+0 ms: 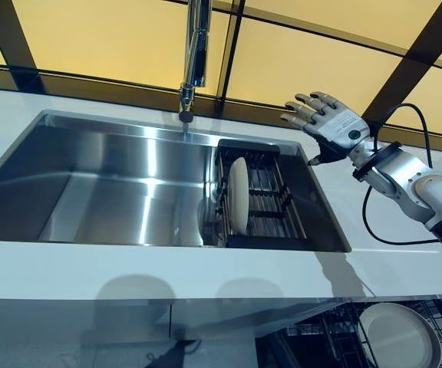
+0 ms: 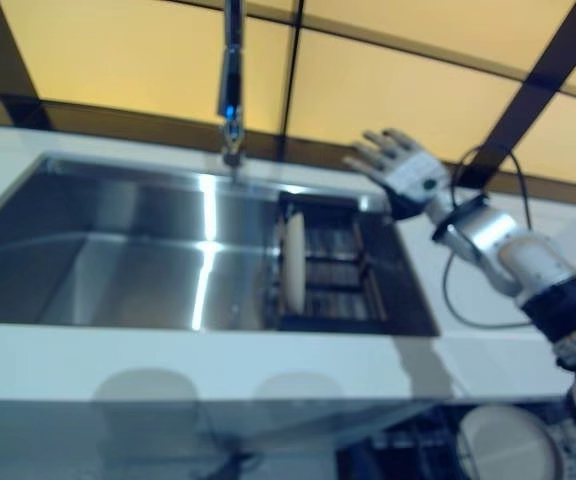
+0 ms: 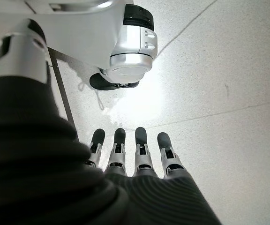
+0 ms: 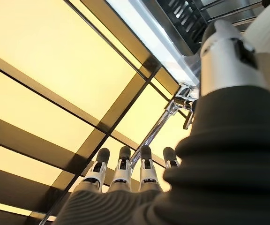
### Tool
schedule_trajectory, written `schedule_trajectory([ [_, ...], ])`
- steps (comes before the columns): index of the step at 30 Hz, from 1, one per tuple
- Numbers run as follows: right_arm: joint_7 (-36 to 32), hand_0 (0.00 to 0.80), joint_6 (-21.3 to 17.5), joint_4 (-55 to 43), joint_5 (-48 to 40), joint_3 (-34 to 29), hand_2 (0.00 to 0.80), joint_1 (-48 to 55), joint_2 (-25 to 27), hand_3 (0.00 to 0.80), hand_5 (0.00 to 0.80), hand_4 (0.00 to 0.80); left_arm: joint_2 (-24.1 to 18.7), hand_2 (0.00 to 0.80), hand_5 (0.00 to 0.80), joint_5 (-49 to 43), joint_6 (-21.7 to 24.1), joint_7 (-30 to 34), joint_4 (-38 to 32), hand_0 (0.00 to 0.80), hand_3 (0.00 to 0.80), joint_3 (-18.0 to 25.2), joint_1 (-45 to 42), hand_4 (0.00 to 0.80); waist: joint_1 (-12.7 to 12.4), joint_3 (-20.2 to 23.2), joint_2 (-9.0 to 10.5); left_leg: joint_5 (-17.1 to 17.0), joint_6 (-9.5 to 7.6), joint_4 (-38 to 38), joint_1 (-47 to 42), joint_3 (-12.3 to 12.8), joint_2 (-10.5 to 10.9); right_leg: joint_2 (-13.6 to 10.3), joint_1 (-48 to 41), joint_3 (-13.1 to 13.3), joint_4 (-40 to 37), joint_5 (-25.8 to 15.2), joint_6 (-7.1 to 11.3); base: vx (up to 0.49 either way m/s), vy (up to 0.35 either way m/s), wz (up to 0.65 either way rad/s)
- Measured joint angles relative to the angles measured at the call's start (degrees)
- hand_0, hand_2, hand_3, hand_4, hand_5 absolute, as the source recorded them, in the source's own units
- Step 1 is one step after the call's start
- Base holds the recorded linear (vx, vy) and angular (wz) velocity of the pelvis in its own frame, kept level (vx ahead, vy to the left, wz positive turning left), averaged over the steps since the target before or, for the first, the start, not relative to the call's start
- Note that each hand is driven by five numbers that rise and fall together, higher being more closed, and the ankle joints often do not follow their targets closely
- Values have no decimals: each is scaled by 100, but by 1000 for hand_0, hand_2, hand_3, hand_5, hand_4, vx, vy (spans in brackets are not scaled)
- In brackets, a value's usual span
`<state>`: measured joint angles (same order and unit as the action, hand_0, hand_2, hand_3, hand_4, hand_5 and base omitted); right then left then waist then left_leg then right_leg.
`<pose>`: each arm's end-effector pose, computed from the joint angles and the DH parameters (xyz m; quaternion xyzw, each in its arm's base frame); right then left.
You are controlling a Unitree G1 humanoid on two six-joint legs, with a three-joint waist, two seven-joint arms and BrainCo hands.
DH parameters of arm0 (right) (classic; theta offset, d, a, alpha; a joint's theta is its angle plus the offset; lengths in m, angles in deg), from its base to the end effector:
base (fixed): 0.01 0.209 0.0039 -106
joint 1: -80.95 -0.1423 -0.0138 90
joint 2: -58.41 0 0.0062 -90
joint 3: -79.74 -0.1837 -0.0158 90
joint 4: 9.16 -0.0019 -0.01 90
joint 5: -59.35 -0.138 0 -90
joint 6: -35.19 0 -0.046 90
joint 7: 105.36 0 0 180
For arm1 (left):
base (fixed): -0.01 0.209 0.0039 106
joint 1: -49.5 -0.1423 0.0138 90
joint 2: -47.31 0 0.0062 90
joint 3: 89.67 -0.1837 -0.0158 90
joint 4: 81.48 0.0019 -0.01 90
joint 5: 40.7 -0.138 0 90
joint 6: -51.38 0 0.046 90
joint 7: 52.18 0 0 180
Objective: Take plates into dishwasher
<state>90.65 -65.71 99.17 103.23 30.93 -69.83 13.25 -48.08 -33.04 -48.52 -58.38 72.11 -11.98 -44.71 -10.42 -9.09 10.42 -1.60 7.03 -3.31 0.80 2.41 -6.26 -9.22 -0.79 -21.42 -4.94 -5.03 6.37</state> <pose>0.3099 -0.2234 0.2609 -0.8022 -0.3502 -0.0097 0.4835 0.0563 0.2621 -0.1048 0.1824 0.6196 0.1001 0.7568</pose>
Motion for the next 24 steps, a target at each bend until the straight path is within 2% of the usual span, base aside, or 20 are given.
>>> schedule_trajectory([
  [8, -4, 0, -6, 8, 55, 1, 0, 0, -196, 0, 0, 0, 3, 0, 0, 11, 73, -1, 0, 0, 0, -1, 35, 0, -4, -120, -33, -2, 3, 62, 101, -110, 1, 0, -3, -110, -1, 6, -9, -9, -7, 6],
  [13, -1, 0, -6, 6, 164, 1, 0, 0, -399, 0, 0, 0, 12, 0, 0, 13, 95, 0, 1, 0, 0, -4, 32, 0, -17, -211, -45, -2, 4, 71, 123, -123, 4, -2, 6, -120, 0, 6, -9, -5, -1, 1],
  [24, -65, 0, -10, -147, 173, 7, 0, -4, -509, 0, 0, 0, 21, 0, 0, 22, 181, -1, 0, 0, 0, -4, 63, 0, -22, -235, -59, -2, 4, 79, 190, -153, 8, -3, 57, -143, 1, 8, -11, 0, 0, 0],
])
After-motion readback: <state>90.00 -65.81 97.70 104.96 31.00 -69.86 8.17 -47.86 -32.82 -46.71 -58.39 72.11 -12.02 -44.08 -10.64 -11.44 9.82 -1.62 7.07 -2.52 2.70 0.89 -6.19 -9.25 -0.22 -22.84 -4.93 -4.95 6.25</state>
